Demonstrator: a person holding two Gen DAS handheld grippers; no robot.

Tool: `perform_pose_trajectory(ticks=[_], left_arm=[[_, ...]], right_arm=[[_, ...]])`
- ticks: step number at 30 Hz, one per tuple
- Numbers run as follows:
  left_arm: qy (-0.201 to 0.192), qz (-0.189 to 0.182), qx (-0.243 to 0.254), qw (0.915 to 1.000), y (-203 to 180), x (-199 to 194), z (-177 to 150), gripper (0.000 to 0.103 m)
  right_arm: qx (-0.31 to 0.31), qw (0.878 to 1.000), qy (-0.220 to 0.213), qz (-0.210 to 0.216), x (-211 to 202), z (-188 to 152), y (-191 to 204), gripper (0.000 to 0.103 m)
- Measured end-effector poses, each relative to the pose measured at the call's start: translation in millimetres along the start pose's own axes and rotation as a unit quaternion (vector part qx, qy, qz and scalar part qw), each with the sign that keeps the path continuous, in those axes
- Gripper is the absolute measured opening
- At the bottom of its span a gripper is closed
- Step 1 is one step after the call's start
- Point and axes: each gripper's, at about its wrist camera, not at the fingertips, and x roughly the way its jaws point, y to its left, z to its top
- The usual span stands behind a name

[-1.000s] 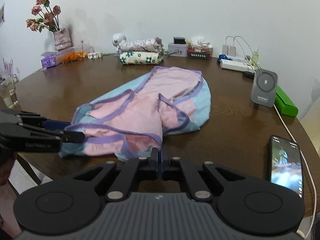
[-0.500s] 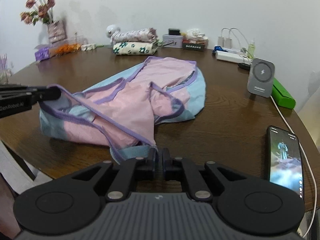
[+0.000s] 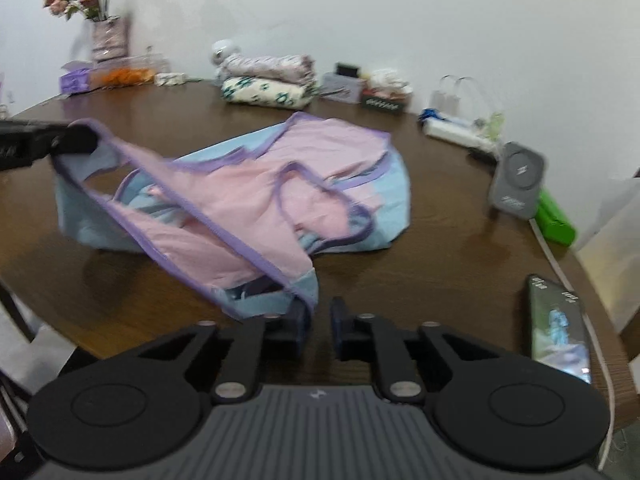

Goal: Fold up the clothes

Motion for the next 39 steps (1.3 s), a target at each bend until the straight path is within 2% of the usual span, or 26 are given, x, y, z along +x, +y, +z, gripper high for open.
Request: perform_pose_trajectory(ticks=[5, 7, 9, 11, 12, 13, 15, 16, 17, 20, 23, 25, 28, 31, 33, 36, 39], left_arm=[[0.009, 0.000, 0.004, 1.0000, -1, 4, -5, 0.002], [-0.001, 0.006, 0.001, 1.0000, 1, 4, 3, 0.002], [-0.031, 0.005, -0.002, 0.9995, 5, -4, 21, 0.002], [-0.087, -0.012, -0.004, 0.9961, 8, -31, 50, 0.001], [-0.117, -0.028, -0.006, 0.9928, 10, -48, 65, 0.001], [-0.146, -0.059, -0.011, 0.9875, 13, -69, 81, 0.001], [-0.190, -0.116, -0.013, 0.9748, 20, -101, 112, 0.001], [-0.211, -0.130, -0.002, 0.9687, 22, -112, 131, 0.001], [-0.230, -0.122, 0.008, 0.9654, 24, -119, 151, 0.001], [-0.285, -0.098, 0.034, 0.9530, 32, -138, 208, 0.001], [-0.320, -0.092, 0.040, 0.9421, 44, -150, 246, 0.001], [-0.324, -0.083, 0.051, 0.9411, 48, -142, 260, 0.001], [-0.288, -0.086, 0.083, 0.9501, 48, -96, 268, 0.001], [-0.230, -0.084, 0.106, 0.9637, 51, -27, 271, 0.001], [-0.206, -0.063, 0.104, 0.9709, 55, 12, 278, 0.001], [-0.208, -0.030, 0.108, 0.9717, 62, 39, 306, 0.001], [-0.232, -0.025, 0.102, 0.9671, 70, 21, 339, 0.001]], right_arm=[[0.003, 1.000, -0.016, -0.010, -2, 0, -4, 0.010], [-0.007, 1.000, -0.018, -0.002, 0, 1, -3, 0.006], [-0.007, 0.999, -0.042, -0.003, -5, 13, -7, 0.005], [0.005, 0.997, -0.079, -0.004, -24, 37, -19, 0.005], [0.011, 0.995, -0.103, -0.001, -41, 51, -25, 0.005], [0.011, 0.991, -0.136, 0.004, -64, 65, -32, 0.005], [-0.004, 0.979, -0.206, 0.013, -113, 89, -43, 0.005], [-0.016, 0.970, -0.240, 0.017, -136, 101, -49, 0.005], [-0.031, 0.962, -0.269, 0.022, -156, 114, -55, 0.005], [-0.052, 0.947, -0.312, 0.051, -197, 171, -80, 0.005], [-0.069, 0.939, -0.331, 0.066, -222, 217, -94, 0.005], [-0.081, 0.936, -0.336, 0.062, -225, 241, -96, 0.005], [-0.095, 0.944, -0.313, 0.041, -193, 266, -90, 0.005], [-0.100, 0.961, -0.254, 0.027, -126, 286, -80, 0.005], [-0.101, 0.969, -0.224, 0.012, -78, 301, -72, 0.004], [-0.082, 0.974, -0.210, -0.014, -33, 332, -70, 0.001], [-0.063, 0.965, -0.252, -0.037, -44, 360, -74, 0.001]])
